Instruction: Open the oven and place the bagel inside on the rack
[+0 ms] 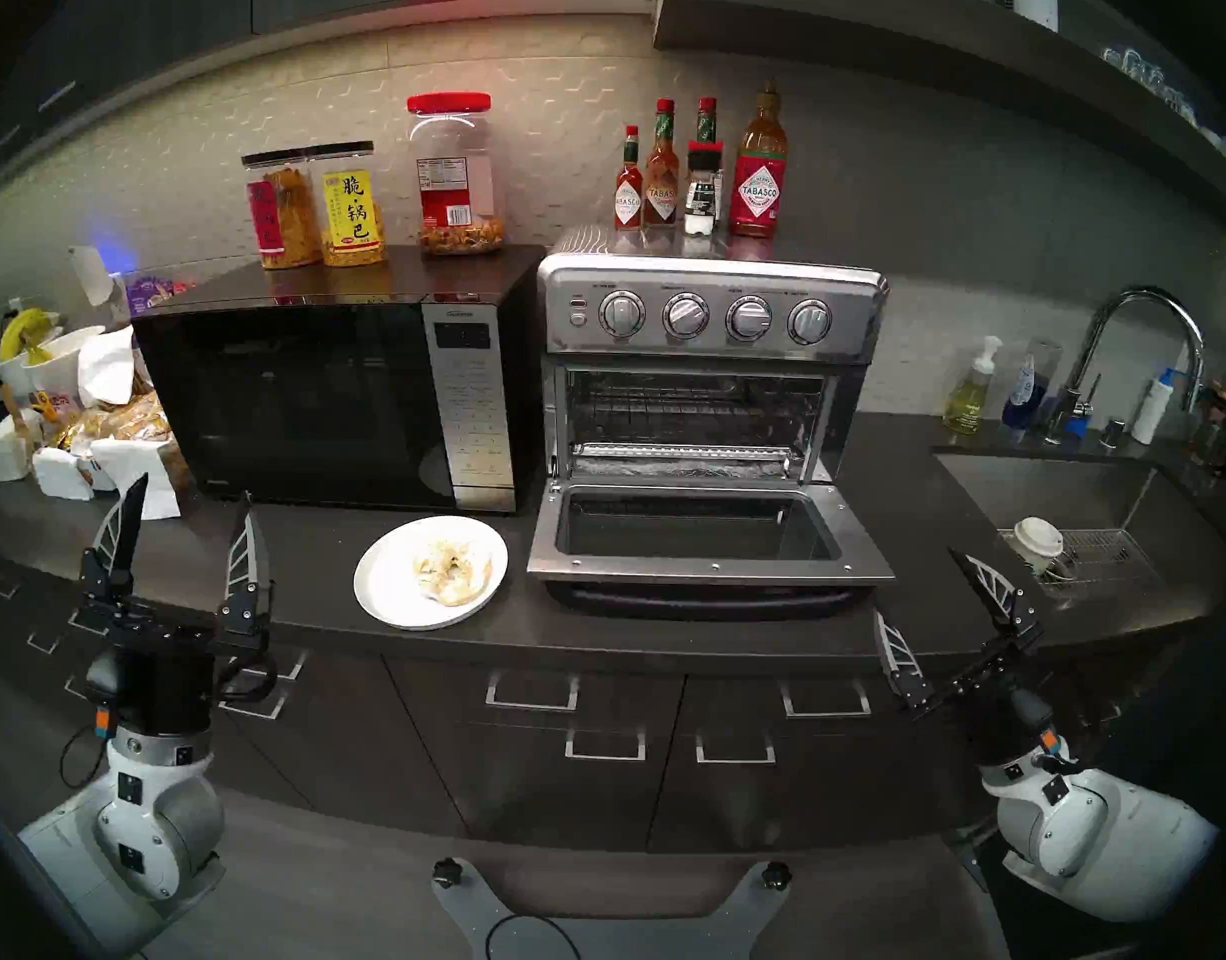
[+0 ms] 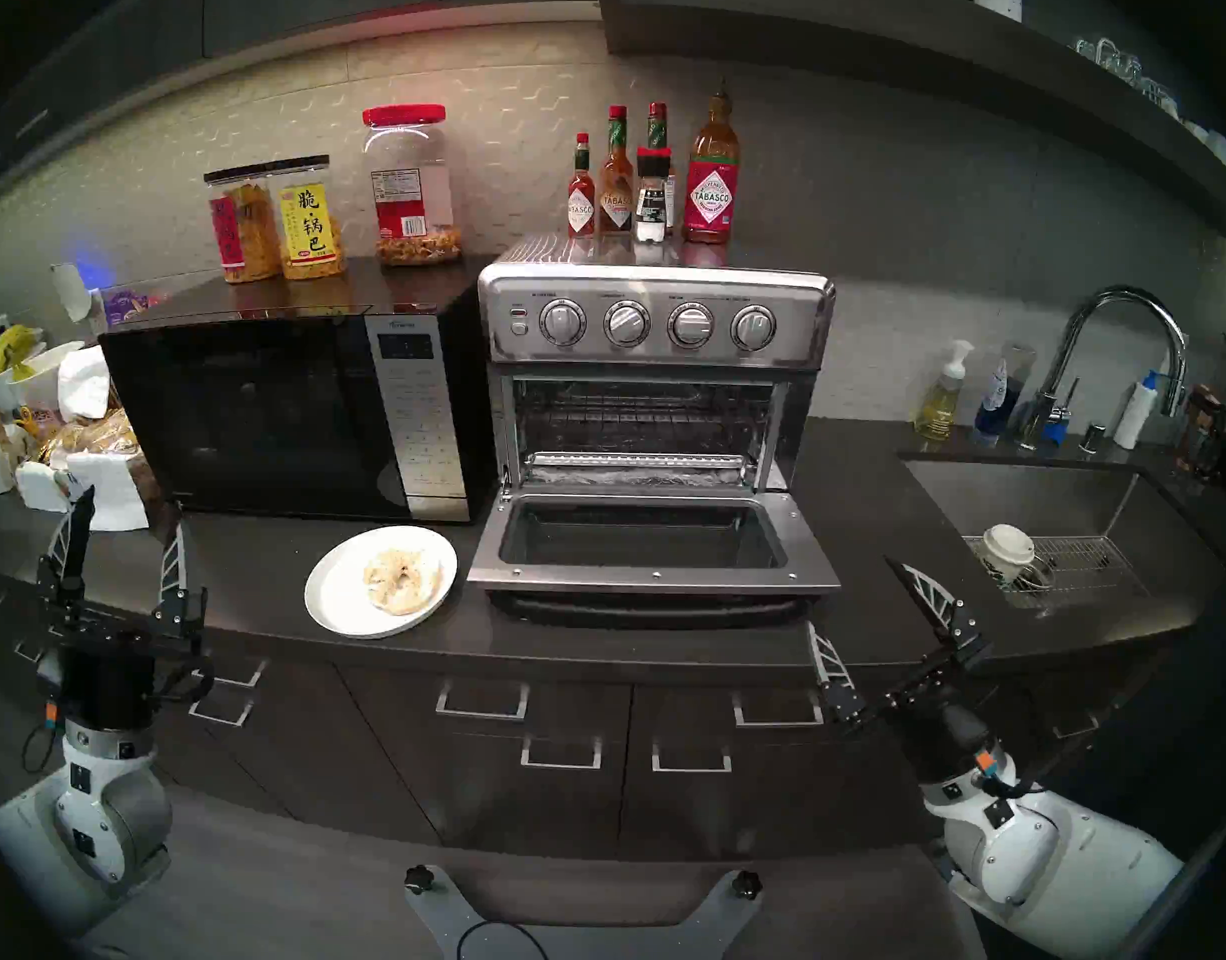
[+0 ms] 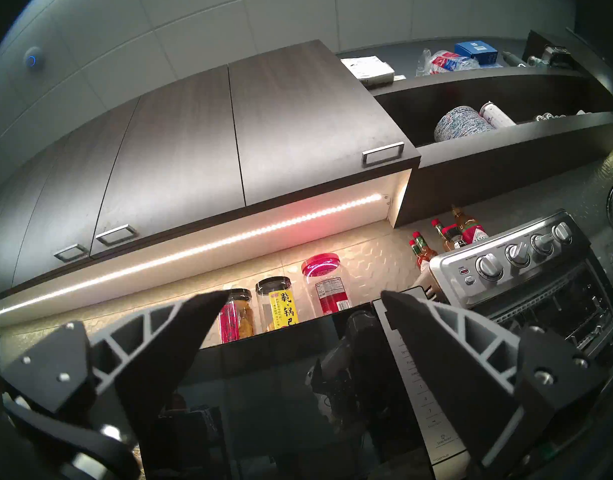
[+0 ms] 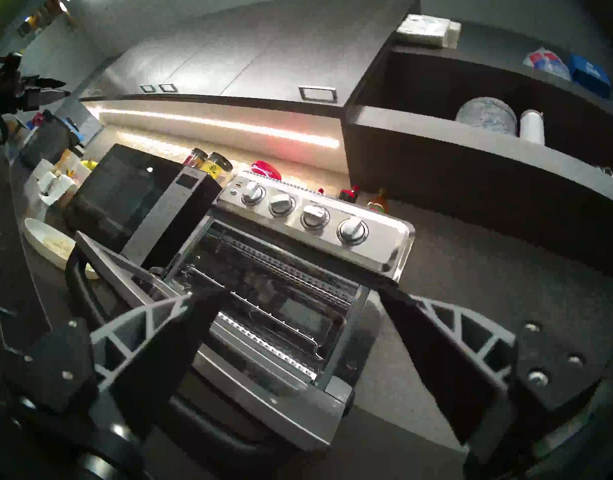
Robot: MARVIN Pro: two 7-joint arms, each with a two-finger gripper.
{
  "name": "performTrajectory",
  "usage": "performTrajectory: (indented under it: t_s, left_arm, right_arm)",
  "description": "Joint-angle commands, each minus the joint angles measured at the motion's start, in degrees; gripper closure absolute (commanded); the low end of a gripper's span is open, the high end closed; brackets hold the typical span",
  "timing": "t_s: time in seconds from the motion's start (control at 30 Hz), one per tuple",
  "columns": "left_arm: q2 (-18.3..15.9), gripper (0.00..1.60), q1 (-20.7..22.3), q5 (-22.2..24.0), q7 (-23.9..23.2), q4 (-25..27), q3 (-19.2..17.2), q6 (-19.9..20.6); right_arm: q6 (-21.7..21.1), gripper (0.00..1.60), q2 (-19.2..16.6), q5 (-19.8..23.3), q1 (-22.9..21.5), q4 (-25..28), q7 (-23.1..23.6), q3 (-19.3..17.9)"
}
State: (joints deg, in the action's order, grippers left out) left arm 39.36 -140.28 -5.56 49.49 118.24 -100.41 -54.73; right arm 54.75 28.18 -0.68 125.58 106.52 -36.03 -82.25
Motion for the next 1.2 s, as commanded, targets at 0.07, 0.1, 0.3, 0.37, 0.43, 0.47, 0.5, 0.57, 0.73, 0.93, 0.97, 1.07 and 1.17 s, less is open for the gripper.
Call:
performTrajectory:
  t_s: [0.07, 0.1, 0.3, 0.37, 0.43, 0.47, 0.5, 0.57, 0.73, 0.93, 0.97, 1.07, 1.17]
  left_arm:
    - [0.0, 0.00, -0.1, 0.0, 0.1, 0.6, -0.5, 0.0]
    - [0.0, 0.00, -0.1, 0.0, 0.1, 0.6, -0.5, 0.0]
    - [0.0, 0.00, -0.1, 0.0, 0.1, 0.6, -0.5, 0.0]
    - [0.0, 0.00, -0.1, 0.0, 0.1, 0.6, -0.5, 0.0]
    - [0.0, 0.00, -0.1, 0.0, 0.1, 0.6, -0.5, 0.0]
    - [0.0, 0.00, -0.1, 0.0, 0.1, 0.6, -0.5, 0.0]
    - [0.0, 0.00, -0.1, 0.0, 0.1, 0.6, -0.5, 0.0]
    - [0.0, 0.00, -0.1, 0.0, 0.1, 0.6, -0.5, 0.0]
    - [0.0, 0.00, -0.1, 0.0, 0.1, 0.6, -0.5, 0.0]
    - [0.0, 0.00, -0.1, 0.0, 0.1, 0.6, -0.5, 0.0]
    - [0.0, 0.00, -0.1, 0.0, 0.1, 0.6, -0.5, 0.0]
    - [-2.3, 0.00, -2.0, 3.4, -0.1, 2.6, -2.4, 1.8]
    - [-3.0, 0.00, -2.0, 4.2, -0.3, 2.4, -3.4, 1.3]
  right_arm:
    - [0.3, 0.00, 1.0, 0.6, 0.5, 1.5, -1.5, -1.5]
    - [0.3, 0.00, 2.0, -0.7, 0.6, 1.1, -1.5, -1.4]
    - [0.3, 0.00, 2.2, -1.3, 0.7, 1.1, -2.0, -1.5]
    - [0.3, 0.00, 2.2, -1.6, 0.7, 1.1, -2.3, -1.4]
    - [0.3, 0.00, 2.3, -1.9, 0.6, 1.1, -2.5, -1.4]
    - [0.3, 0.00, 2.2, -2.0, 0.6, 1.1, -2.6, -1.4]
    - [0.3, 0.00, 2.2, -2.1, 0.6, 1.1, -2.7, -1.4]
    - [0.3, 0.00, 2.2, -2.3, 0.6, 1.1, -3.0, -1.3]
    - [0.3, 0.00, 2.1, -2.7, 0.6, 1.1, -3.5, -1.1]
    - [0.3, 0.00, 1.9, -3.1, 0.5, 1.1, -4.1, -0.9]
    - [0.3, 0.00, 1.8, -3.1, 0.5, 1.1, -4.2, -0.9]
    - [0.3, 0.00, 1.8, -3.3, 0.5, 1.0, -4.4, -0.8]
    - [0.3, 0.00, 1.6, -3.5, 0.4, 1.0, -4.7, -0.7]
